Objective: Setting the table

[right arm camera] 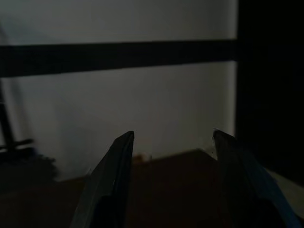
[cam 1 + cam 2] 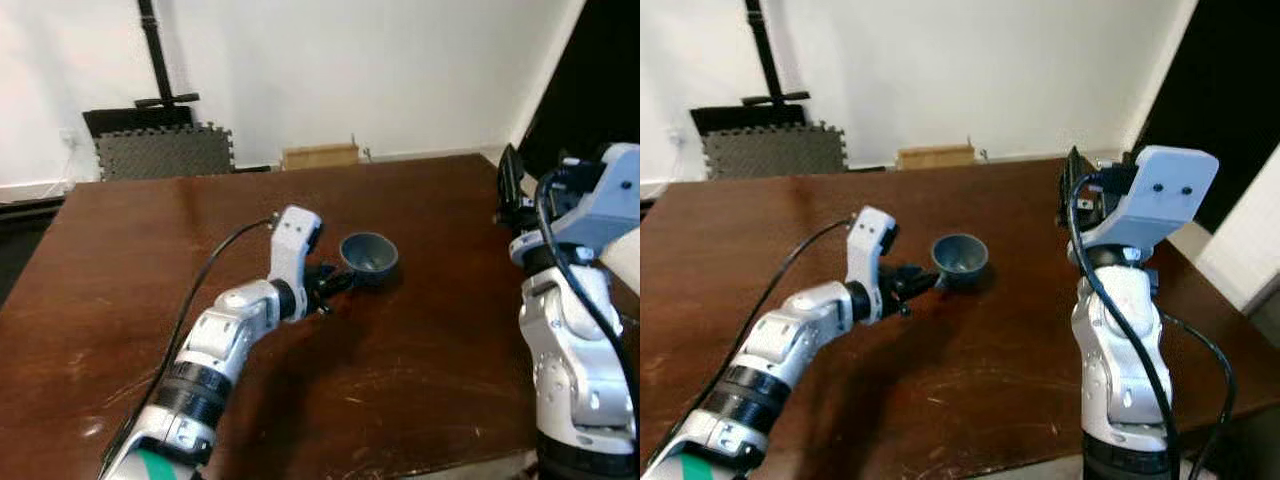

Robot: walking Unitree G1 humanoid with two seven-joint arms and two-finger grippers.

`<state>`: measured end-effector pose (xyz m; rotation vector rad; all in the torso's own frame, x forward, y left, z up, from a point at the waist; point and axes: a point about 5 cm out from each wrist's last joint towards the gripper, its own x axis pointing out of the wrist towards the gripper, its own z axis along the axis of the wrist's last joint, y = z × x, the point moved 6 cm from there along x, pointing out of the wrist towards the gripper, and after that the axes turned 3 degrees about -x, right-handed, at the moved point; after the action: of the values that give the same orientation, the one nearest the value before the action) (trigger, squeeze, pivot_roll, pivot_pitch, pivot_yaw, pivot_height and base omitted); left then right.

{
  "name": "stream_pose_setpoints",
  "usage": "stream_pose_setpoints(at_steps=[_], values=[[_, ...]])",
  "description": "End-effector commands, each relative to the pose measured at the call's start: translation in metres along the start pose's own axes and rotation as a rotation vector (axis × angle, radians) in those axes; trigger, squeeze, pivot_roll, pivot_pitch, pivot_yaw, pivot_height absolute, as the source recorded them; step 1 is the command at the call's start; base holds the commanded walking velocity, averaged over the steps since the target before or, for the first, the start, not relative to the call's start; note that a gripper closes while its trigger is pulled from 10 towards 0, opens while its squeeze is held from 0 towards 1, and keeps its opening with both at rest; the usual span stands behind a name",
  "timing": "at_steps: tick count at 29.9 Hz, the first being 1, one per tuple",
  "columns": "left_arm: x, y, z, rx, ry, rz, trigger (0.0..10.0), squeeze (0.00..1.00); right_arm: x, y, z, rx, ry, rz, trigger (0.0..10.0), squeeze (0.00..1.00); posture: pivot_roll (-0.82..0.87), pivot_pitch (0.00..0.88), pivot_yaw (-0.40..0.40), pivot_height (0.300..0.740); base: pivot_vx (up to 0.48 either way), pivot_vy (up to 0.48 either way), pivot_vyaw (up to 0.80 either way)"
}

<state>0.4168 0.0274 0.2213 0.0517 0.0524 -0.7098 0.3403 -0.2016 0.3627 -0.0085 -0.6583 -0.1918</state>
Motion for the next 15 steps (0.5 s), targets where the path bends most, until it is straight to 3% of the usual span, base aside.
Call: stream_pose_setpoints(at_steps=[1, 3, 6, 7, 8, 9, 15], values=[[-0.010, -0.004, -0.007, 0.092, 0.014, 0.000, 10.0, 1.00, -0.001, 0.001, 0.009, 0.002, -0.018, -0.014, 10.0, 0.00, -0.13, 0.178, 0.109, 0.740, 0.000, 0.000, 0.00], [-0.021, -0.014, -0.012, 0.122, 0.028, -0.060, 10.0, 1.00, -0.004, -0.001, 0.012, 0.007, -0.018, -0.028, 10.0, 0.00, -0.12, 0.190, 0.099, 0.740, 0.000, 0.000, 0.00], [-0.020, -0.018, -0.017, 0.161, 0.031, -0.104, 10.0, 1.00, -0.006, -0.005, 0.009, 0.006, -0.007, -0.032, 10.0, 0.00, -0.11, 0.193, 0.089, 0.740, 0.000, 0.000, 0.00], [-0.017, -0.016, -0.019, 0.191, 0.032, -0.097, 10.0, 0.72, -0.007, -0.006, 0.007, 0.008, 0.001, -0.032, 10.0, 0.00, -0.11, 0.193, 0.087, 0.740, 0.000, 0.000, 0.00], [-0.017, -0.016, -0.019, 0.191, 0.032, -0.097, 10.0, 0.72, -0.007, -0.006, 0.007, 0.008, 0.001, -0.032, 10.0, 0.00, -0.11, 0.193, 0.087, 0.740, 0.000, 0.000, 0.00], [-0.004, -0.014, -0.019, 0.247, 0.022, -0.076, 10.0, 0.00, -0.006, -0.005, 0.002, 0.012, 0.016, -0.023, 10.0, 0.00, -0.10, 0.196, 0.076, 0.740, 0.000, 0.000, 0.00], [0.017, -0.016, -0.020, 0.263, 0.024, -0.043, 10.0, 0.00, -0.004, 0.000, 0.000, 0.022, 0.023, -0.011, 10.0, 0.00, -0.11, 0.197, 0.077, 0.740, 0.000, 0.000, 0.00]])
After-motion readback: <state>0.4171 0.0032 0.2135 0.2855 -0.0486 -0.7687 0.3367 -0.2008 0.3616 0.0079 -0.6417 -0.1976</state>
